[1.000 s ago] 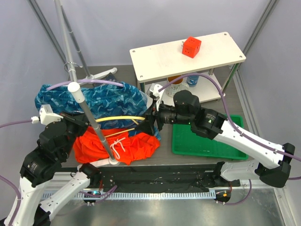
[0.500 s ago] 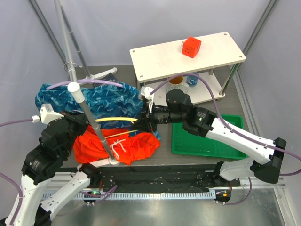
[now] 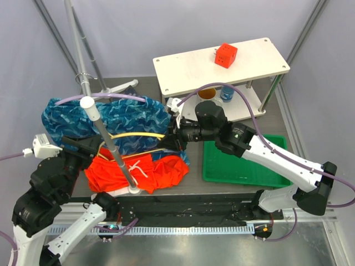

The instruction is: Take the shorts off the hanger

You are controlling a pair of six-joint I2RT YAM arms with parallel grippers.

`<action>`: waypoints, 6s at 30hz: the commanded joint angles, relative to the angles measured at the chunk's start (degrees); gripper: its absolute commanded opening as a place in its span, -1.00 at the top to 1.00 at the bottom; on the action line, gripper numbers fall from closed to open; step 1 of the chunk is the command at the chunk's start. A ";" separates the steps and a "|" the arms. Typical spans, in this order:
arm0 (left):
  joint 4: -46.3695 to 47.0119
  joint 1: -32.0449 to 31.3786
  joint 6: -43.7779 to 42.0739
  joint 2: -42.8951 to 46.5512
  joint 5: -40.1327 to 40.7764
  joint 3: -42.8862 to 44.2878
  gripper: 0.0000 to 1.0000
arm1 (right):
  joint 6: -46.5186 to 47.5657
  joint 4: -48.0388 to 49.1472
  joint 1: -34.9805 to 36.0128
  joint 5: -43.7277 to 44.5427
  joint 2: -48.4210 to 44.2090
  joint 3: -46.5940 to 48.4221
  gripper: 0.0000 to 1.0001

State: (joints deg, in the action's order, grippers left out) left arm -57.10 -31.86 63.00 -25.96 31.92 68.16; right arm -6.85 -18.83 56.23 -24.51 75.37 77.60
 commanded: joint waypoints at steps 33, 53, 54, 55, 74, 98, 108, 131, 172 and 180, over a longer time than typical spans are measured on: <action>-4.69 -0.22 5.46 0.91 0.78 -2.59 -0.02 | 7.38 -18.96 -1.73 19.24 -35.82 -1.14 0.98; -5.91 -0.22 6.78 -0.06 -0.98 -3.30 0.04 | 7.81 -20.12 -1.65 32.50 -34.69 21.54 0.98; -6.09 -0.22 6.78 0.03 -1.07 -3.30 0.04 | 8.17 -18.89 -1.65 34.69 -33.90 21.36 0.98; -6.27 -0.22 6.78 0.03 -1.07 -3.30 0.05 | 8.43 -16.53 -1.73 35.93 -32.76 21.27 0.98; -6.79 -0.22 9.86 4.42 -3.53 -2.95 0.06 | 6.94 -8.68 -9.11 15.32 13.38 49.82 0.98; -2.41 -0.22 2.67 1.79 -9.85 0.48 0.03 | 2.89 -1.48 -8.95 2.28 35.81 58.11 0.98; -3.98 -0.22 -3.24 -0.50 -11.00 4.61 0.00 | 3.78 4.14 -7.62 -3.79 41.86 61.88 0.98; -4.60 -0.31 -8.86 -2.17 -11.71 5.84 0.01 | -7.12 24.72 -7.80 6.41 47.15 66.10 0.98; -3.98 -0.22 -4.91 -1.03 -8.46 4.00 -0.26 | -15.56 8.21 -12.90 4.64 40.21 56.00 -0.30; -4.07 -0.22 -3.59 0.03 -6.17 1.89 -0.30 | -5.03 -6.91 -12.90 13.86 27.48 48.88 -0.76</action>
State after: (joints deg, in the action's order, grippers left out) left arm -62.76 -31.88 59.31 -26.33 23.22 70.74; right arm -18.06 -19.46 43.38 -16.95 113.12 128.49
